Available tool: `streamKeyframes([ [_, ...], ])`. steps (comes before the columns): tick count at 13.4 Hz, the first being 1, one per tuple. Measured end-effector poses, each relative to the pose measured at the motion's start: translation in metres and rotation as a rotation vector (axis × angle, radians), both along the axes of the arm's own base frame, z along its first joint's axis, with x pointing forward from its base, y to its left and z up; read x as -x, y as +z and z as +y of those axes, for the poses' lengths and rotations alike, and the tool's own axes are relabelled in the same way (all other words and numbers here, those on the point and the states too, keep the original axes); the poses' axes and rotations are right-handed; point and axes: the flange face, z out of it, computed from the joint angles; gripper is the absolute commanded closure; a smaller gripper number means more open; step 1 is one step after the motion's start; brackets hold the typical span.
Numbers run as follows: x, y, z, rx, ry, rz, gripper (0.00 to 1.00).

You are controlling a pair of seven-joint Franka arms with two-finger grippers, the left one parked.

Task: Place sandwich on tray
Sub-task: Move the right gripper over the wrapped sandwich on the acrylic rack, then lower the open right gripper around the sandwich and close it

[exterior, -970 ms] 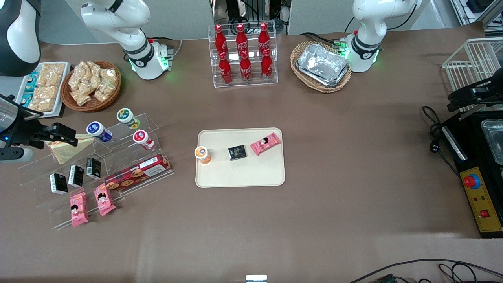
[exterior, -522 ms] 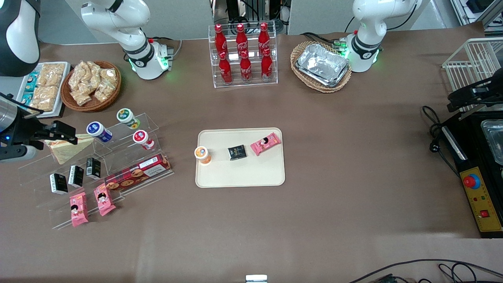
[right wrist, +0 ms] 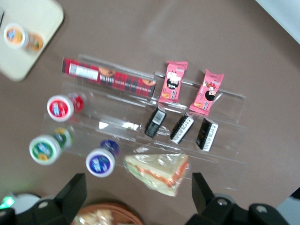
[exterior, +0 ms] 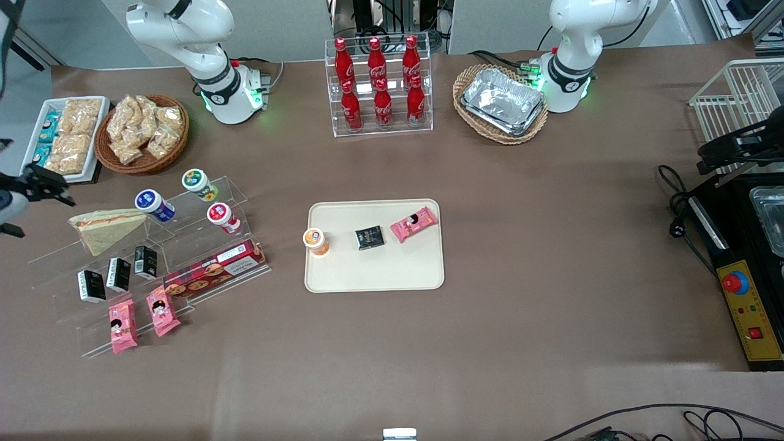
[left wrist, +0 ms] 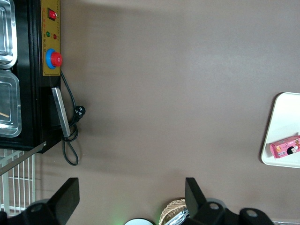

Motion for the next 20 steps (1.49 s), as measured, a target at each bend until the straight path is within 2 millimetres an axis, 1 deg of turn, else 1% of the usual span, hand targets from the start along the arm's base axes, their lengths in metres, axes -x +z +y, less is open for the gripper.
streamKeyframes([
  [2,0.005,-0.004,-0.02,-0.012,0.186,0.017,0.0],
  [4,0.008,-0.014,-0.032,-0.03,0.345,0.04,0.0],
  [6,0.009,-0.024,-0.038,-0.046,0.542,0.05,0.0],
  [9,0.005,-0.044,-0.045,-0.058,0.849,0.044,0.0],
  [12,0.0,-0.064,-0.046,-0.082,1.079,0.064,0.0],
  [14,-0.001,-0.075,-0.051,-0.093,1.162,0.073,0.0],
  [15,0.0,-0.079,-0.058,-0.097,1.186,0.075,0.0],
  [18,0.01,-0.099,-0.089,-0.109,1.224,0.081,0.0],
  [20,0.016,-0.113,-0.098,-0.126,1.243,0.092,0.0],
])
